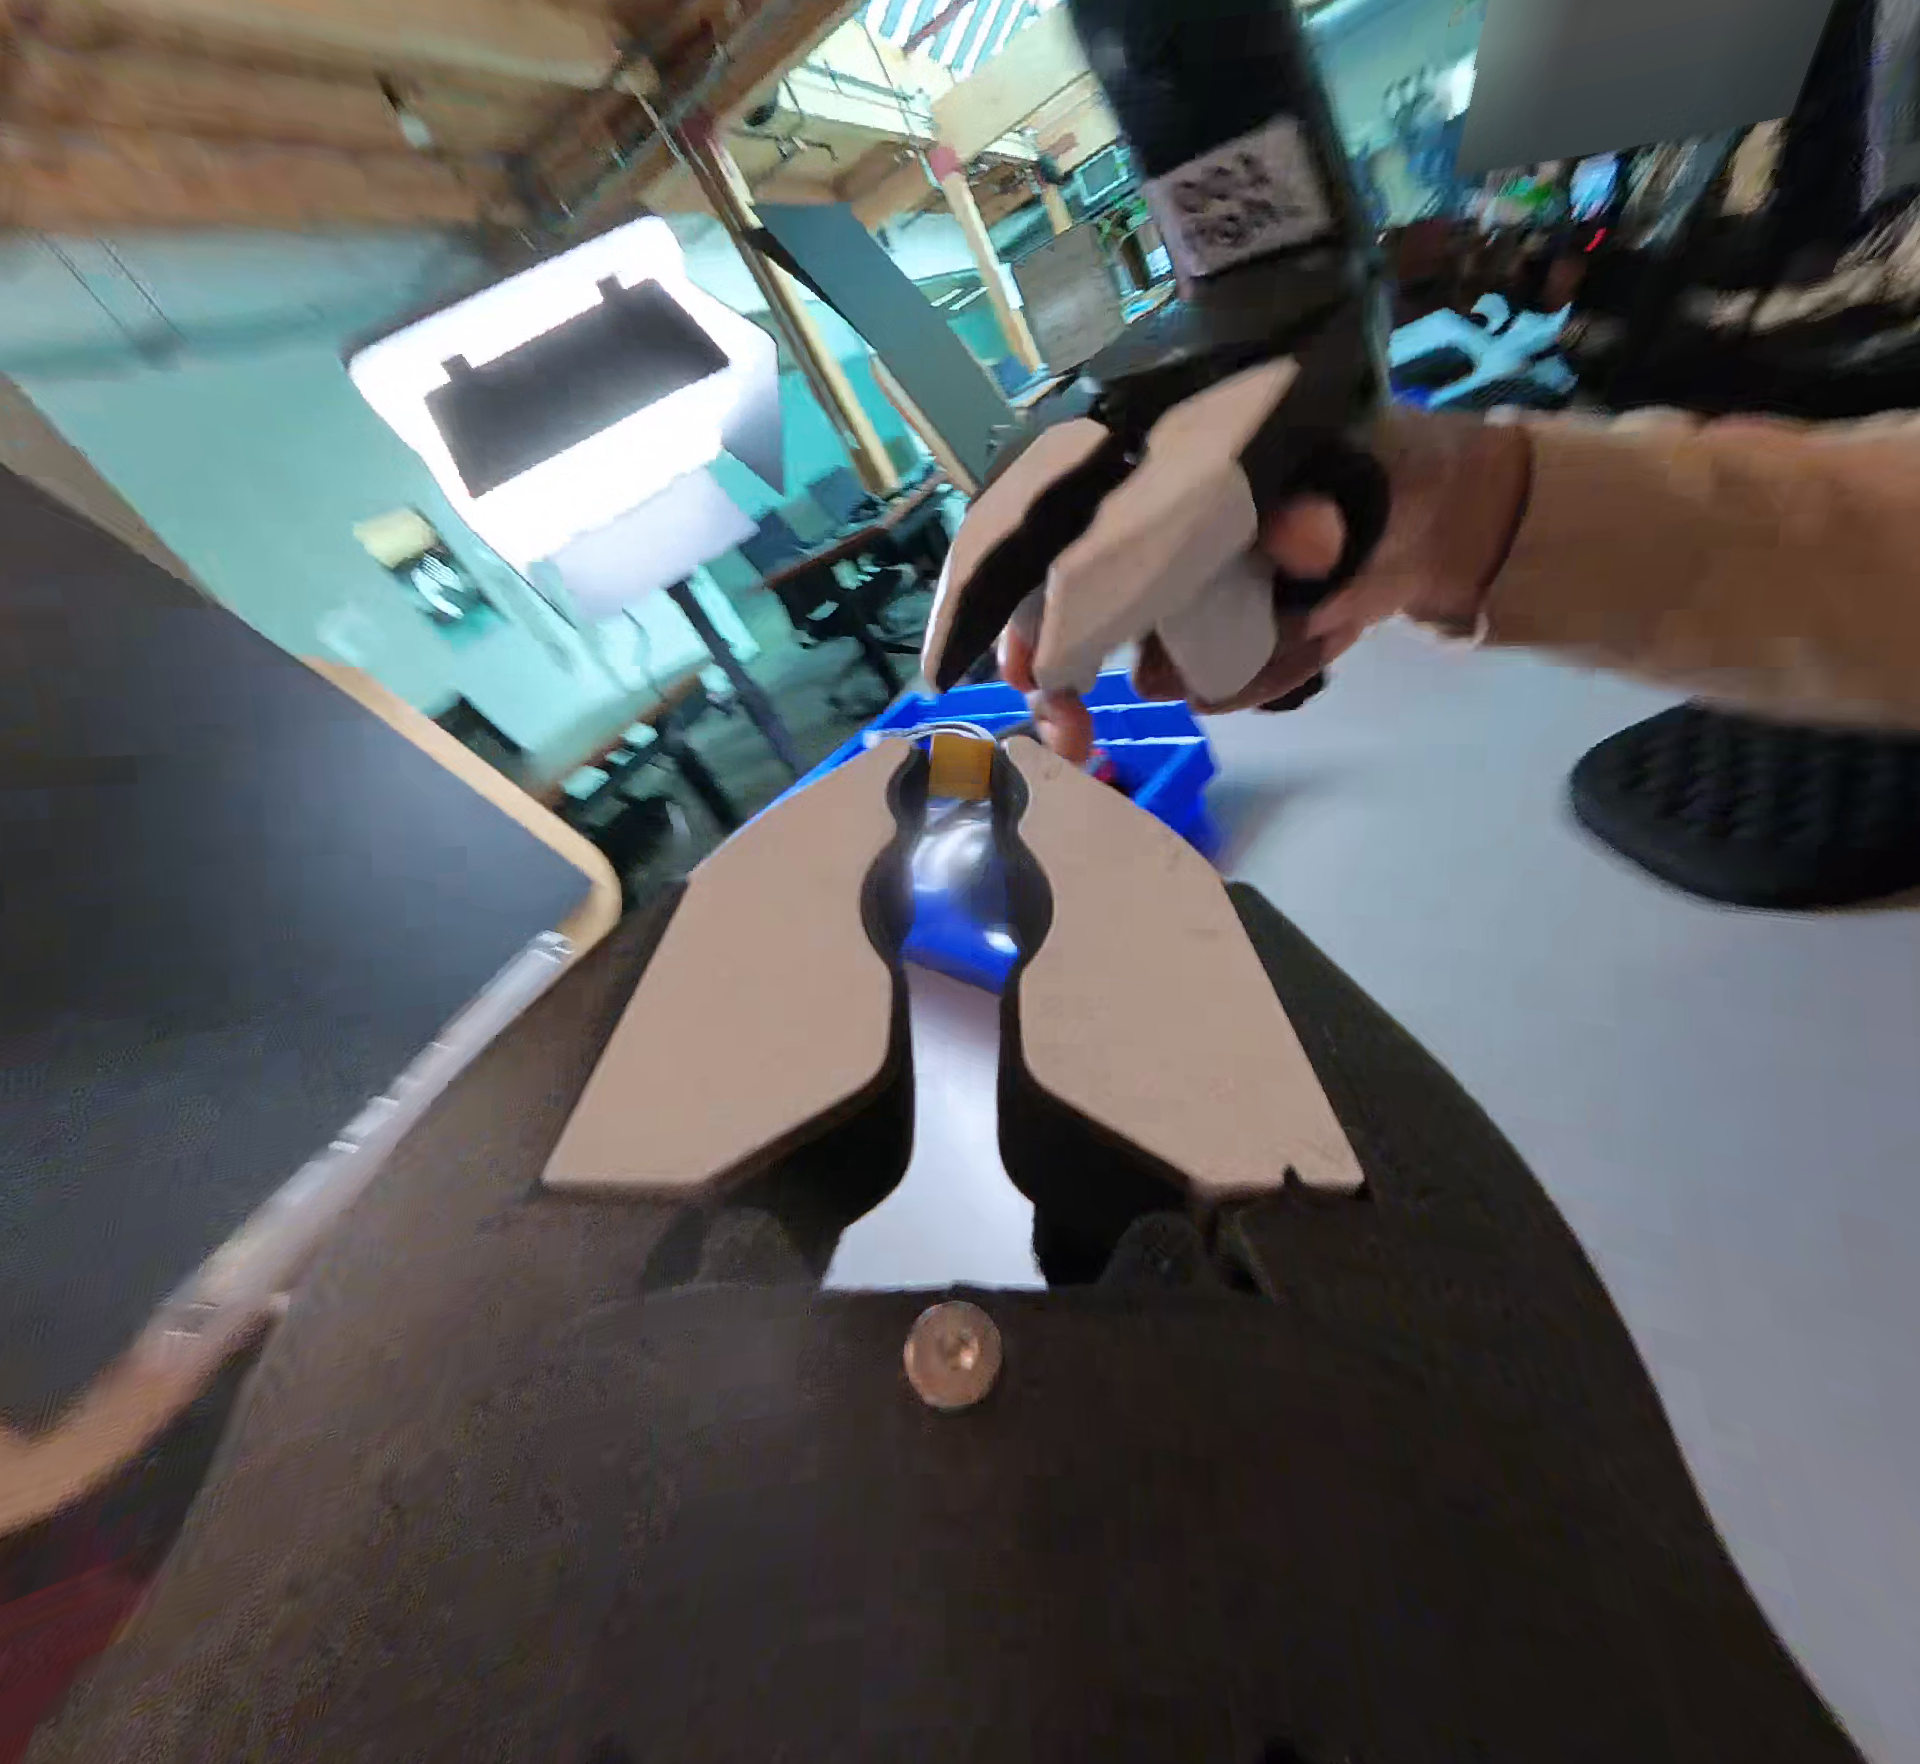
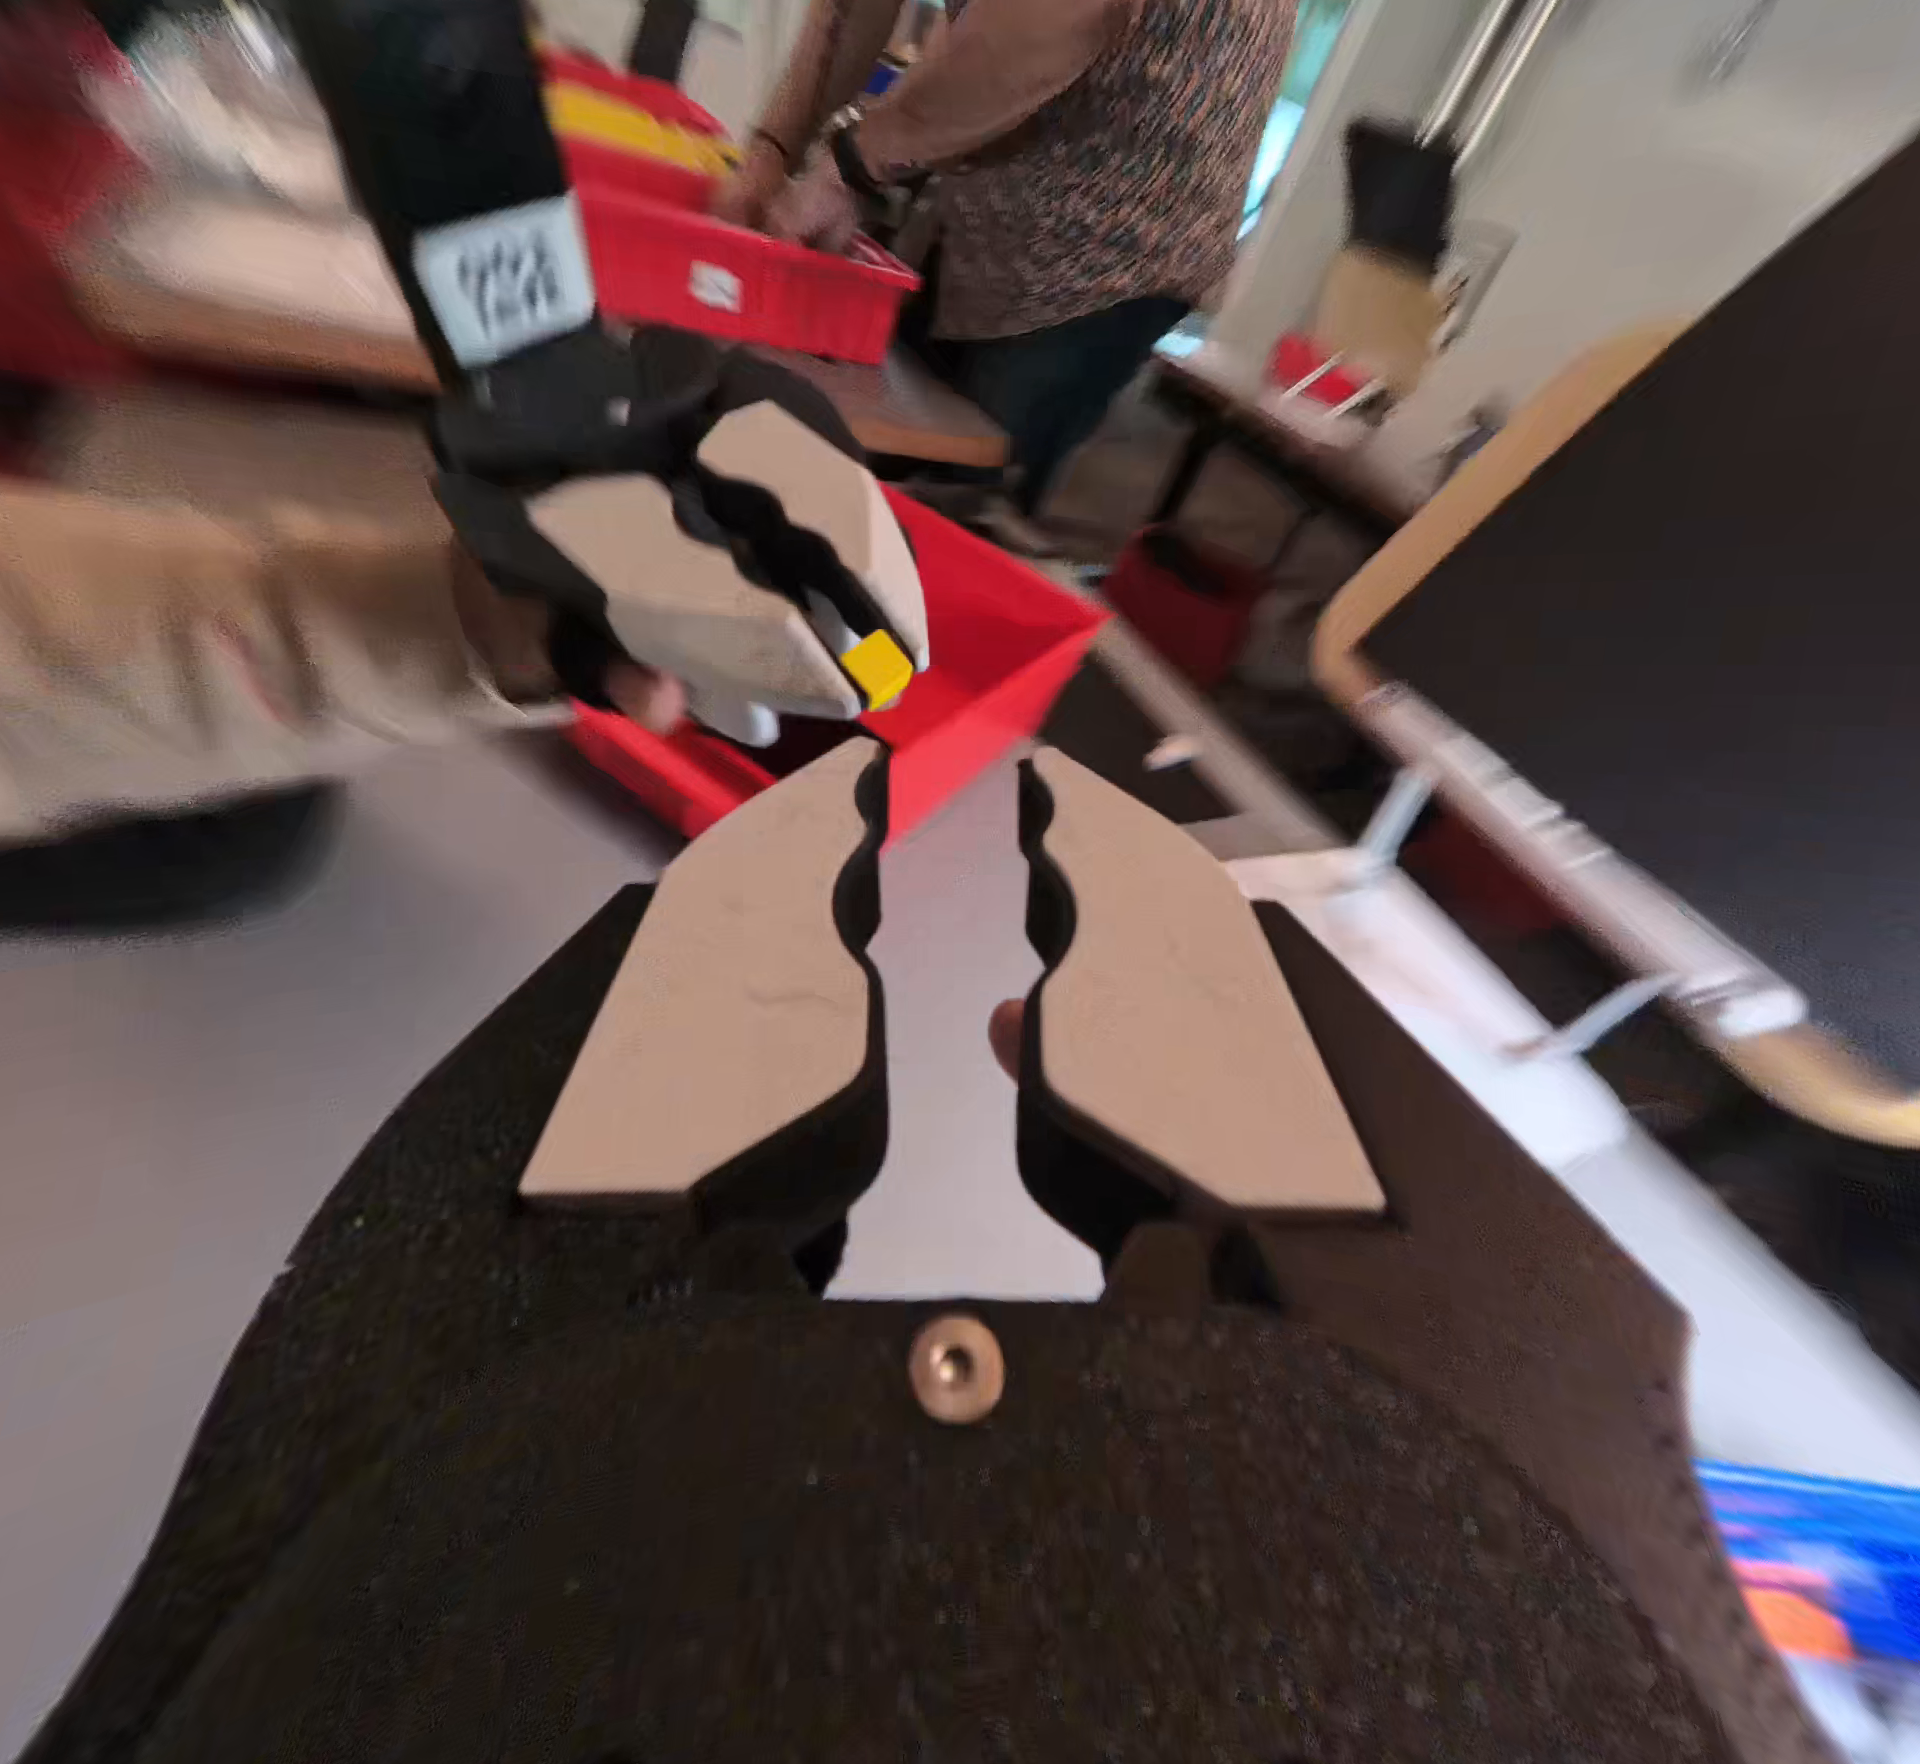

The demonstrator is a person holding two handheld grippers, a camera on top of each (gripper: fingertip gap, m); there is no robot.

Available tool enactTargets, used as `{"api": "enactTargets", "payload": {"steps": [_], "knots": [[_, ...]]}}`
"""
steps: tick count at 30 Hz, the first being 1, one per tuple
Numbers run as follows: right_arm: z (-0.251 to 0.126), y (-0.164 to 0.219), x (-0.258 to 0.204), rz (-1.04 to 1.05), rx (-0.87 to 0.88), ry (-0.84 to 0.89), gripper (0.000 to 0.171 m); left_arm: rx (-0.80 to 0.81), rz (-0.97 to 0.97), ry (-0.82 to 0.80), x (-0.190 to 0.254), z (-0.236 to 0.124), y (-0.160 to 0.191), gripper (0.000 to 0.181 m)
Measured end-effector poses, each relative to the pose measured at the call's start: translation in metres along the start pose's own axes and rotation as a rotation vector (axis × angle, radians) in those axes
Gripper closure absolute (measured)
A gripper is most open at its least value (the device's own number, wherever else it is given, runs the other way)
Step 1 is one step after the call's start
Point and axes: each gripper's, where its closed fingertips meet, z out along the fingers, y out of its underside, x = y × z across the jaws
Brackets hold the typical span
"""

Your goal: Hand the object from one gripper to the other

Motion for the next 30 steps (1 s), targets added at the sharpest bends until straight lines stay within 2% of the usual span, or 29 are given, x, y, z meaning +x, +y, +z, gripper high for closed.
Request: {"api": "enactTargets", "payload": {"steps": [2, 3, 7, 9, 11, 14, 18, 21, 24, 28, 30], "knots": [[-0.003, -0.005, -0.004, 0.277, 0.034, -0.128, 0.146, -0.01, 0.177, -0.062, 0.002, 0.001, 0.0, 0.17], [-0.002, -0.005, -0.006, 0.348, 0.045, -0.169, 0.146, -0.023, 0.267, -0.098, 0.002, 0.003, 0.001, 0.17], [0.01, 0.004, -0.022, 0.446, 0.002, -0.26, 0.142, -0.075, 0.53, -0.164, 0.012, 0.01, 0.004, 0.17], [0.013, 0.004, -0.026, 0.474, 0.011, -0.282, 0.156, -0.071, 0.561, -0.165, 0.015, 0.011, 0.003, 0.17], [0.012, 0.002, -0.027, 0.461, 0.026, -0.292, 0.158, -0.054, 0.536, -0.149, 0.016, 0.011, 0.001, 0.169], [0.009, 0.0, -0.019, 0.293, 0.036, -0.193, 0.158, -0.028, 0.326, -0.114, 0.009, 0.01, 0.003, 0.167], [-0.003, -0.008, 0.003, -0.251, 0.041, 0.125, 0.158, 0.039, -0.274, 0.094, 0.003, 0.005, 0.001, 0.157], [0.0, -0.01, -0.003, -0.638, 0.039, 0.272, 0.159, 0.09, -0.576, 0.195, 0.001, 0.004, -0.01, 0.153], [0.011, -0.003, -0.009, -0.808, -0.007, 0.332, 0.158, 0.023, -0.562, 0.209, 0.007, 0.007, -0.004, 0.154], [0.017, 0.003, -0.012, -0.902, -0.045, 0.358, 0.159, -0.081, -0.441, 0.155, 0.009, 0.01, 0.006, 0.168], [0.017, 0.003, -0.013, -0.923, -0.053, 0.359, 0.158, -0.096, -0.391, 0.156, 0.011, 0.009, 0.007, 0.169]]}}
